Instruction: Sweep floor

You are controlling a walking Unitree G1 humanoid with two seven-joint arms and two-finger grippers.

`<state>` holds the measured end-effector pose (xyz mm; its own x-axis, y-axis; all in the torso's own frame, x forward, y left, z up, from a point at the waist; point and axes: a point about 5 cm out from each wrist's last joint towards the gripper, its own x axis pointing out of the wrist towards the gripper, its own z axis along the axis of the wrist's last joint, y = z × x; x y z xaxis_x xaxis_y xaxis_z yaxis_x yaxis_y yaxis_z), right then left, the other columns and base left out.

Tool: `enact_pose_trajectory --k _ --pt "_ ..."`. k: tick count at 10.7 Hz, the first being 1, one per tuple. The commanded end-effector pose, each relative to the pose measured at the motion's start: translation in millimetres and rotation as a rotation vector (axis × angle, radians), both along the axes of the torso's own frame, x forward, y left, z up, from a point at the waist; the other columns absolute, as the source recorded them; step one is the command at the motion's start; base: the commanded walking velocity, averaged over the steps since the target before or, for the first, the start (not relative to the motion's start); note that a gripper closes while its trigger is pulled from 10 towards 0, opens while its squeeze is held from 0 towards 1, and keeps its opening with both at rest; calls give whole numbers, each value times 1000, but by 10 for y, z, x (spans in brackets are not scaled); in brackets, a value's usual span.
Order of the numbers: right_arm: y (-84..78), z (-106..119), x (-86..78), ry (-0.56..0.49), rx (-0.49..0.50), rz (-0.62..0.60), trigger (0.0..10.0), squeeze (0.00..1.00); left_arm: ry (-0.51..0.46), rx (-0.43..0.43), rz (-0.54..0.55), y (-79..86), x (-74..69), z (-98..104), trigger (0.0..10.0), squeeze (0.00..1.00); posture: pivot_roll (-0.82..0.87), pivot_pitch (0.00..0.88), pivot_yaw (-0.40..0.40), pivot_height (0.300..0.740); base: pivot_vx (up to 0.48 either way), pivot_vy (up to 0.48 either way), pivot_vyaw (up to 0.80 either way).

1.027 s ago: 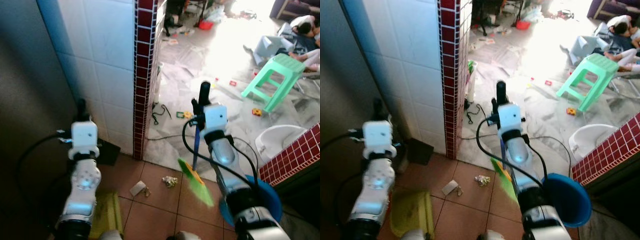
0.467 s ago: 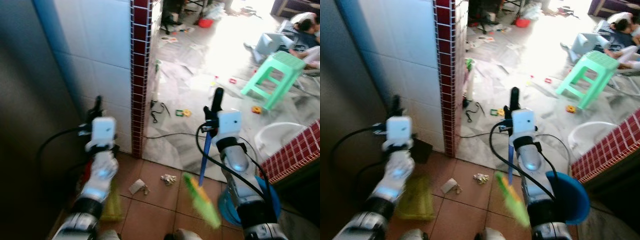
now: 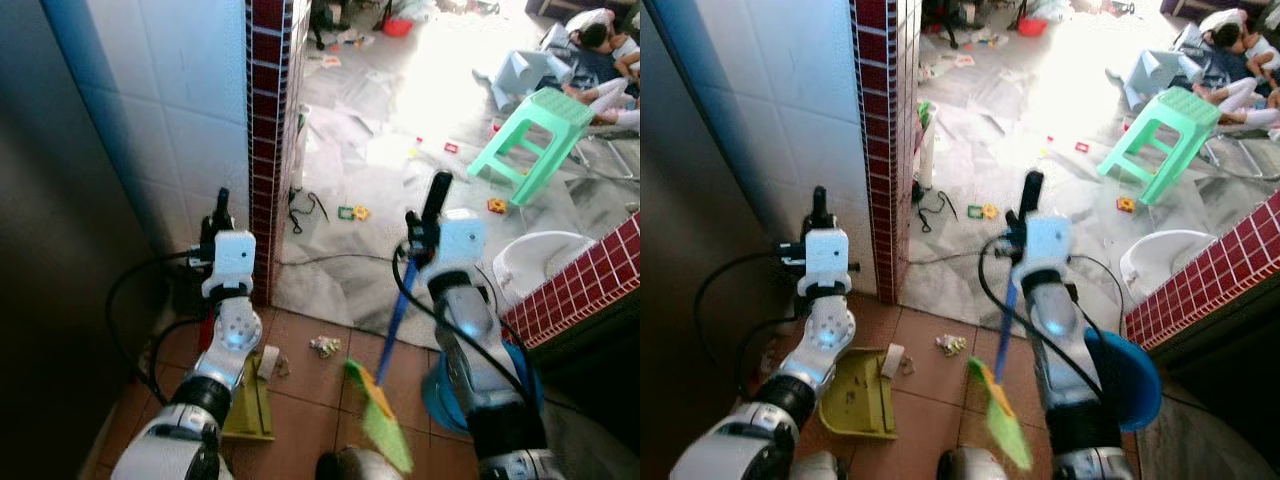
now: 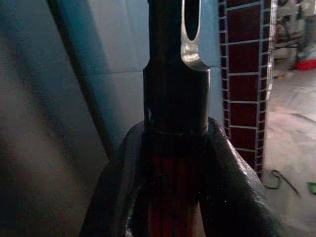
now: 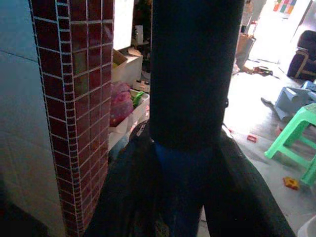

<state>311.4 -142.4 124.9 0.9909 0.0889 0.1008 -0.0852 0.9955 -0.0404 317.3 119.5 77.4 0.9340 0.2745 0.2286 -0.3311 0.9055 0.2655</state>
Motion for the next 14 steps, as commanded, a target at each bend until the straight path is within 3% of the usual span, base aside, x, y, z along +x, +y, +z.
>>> enact_pose_trajectory --k 1,3,4,5,6,11,14 --pt "-66 143 62 -53 -24 -47 10000 0 -39 85 41 70 32 59 10000 0 -110 139 -124 740 0 0 0" --pt "-49 293 117 -105 -37 -43 10000 0 -119 94 131 206 59 207 10000 0 -102 155 -124 740 0 0 0" --pt "-69 390 161 -134 -49 -45 10000 0 -121 45 137 224 71 233 10000 0 -91 161 -125 740 0 0 0" --pt "-76 453 187 -169 -89 -40 10000 0 -125 -36 47 143 64 253 10000 0 -77 162 -122 740 0 0 0" --pt "-46 501 189 -210 -132 -18 10000 0 -136 -55 22 135 29 269 10000 0 -64 161 -118 740 0 0 0" --pt "154 563 267 -267 -129 17 10000 0 -145 -35 39 333 -2 337 10000 0 -21 151 -110 740 233 0 265" --pt "159 560 285 -276 -138 17 10000 0 -136 -39 36 321 1 340 10000 0 -26 141 -105 740 293 0 419"
